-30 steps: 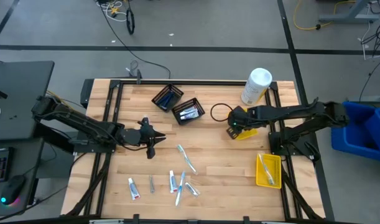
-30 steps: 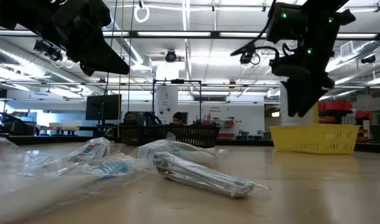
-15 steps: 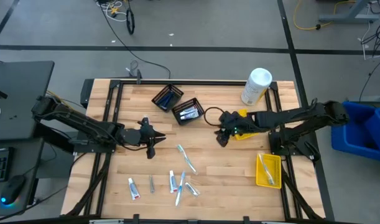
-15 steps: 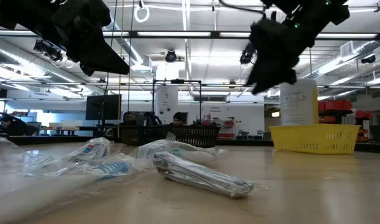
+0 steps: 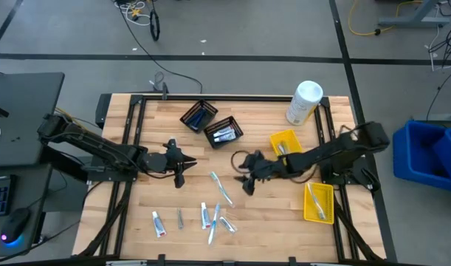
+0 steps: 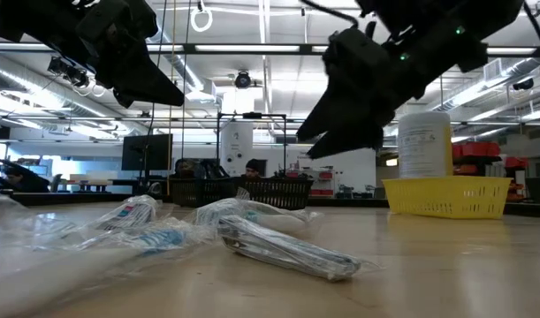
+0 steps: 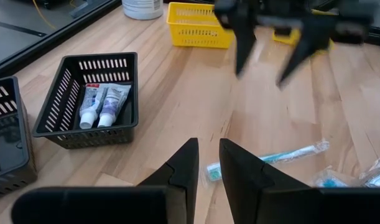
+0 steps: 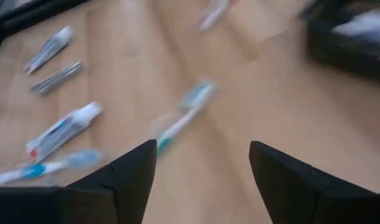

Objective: Pick & Place Travel size toiletries
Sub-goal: Put the green toothbrush into the bottom yellow bin

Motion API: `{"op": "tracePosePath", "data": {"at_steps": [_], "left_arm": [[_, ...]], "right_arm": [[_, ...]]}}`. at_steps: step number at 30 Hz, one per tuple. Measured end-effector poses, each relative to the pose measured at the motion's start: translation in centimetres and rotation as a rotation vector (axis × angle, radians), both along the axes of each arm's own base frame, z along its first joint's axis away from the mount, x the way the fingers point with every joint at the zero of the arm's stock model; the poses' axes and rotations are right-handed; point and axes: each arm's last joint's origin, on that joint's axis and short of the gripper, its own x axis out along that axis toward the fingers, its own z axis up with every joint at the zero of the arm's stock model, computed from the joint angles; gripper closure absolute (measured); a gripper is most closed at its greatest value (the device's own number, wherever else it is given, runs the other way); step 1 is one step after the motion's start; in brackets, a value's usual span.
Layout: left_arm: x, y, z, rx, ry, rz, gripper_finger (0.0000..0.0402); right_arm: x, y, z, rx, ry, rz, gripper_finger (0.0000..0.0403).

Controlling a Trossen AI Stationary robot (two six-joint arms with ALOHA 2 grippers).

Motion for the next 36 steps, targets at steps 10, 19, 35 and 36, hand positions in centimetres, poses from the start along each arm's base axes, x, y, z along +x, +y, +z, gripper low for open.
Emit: {"op": "tracePosePath", "data": {"at_steps": [10,19,35,36], "left_arm": [[0.0,0.0,0.0,-0.001,0.000,0.001,0.0331],[0.0,0.0,0.0,-0.008,0.002,-0.011,0.0331],[0.0,-0.1,-0.1,-0.008,0.011,-0.028,0.0331],[0.0,-0.1,-0.1,-0.007,0.012,-0.029,0.0331]], "right_arm": [[5.7,2.6,-1.4,0.026,0.043,0.043,0.0154],[7.5,2.3,-3.0,0.077,0.066,-0.035,0.0154],[7.9,2.2,-6.6,-0.009,0.119,-0.064,0.0215],[7.9,2.2,-6.6,-0.012,0.117,-0.064,0.0233]]}}
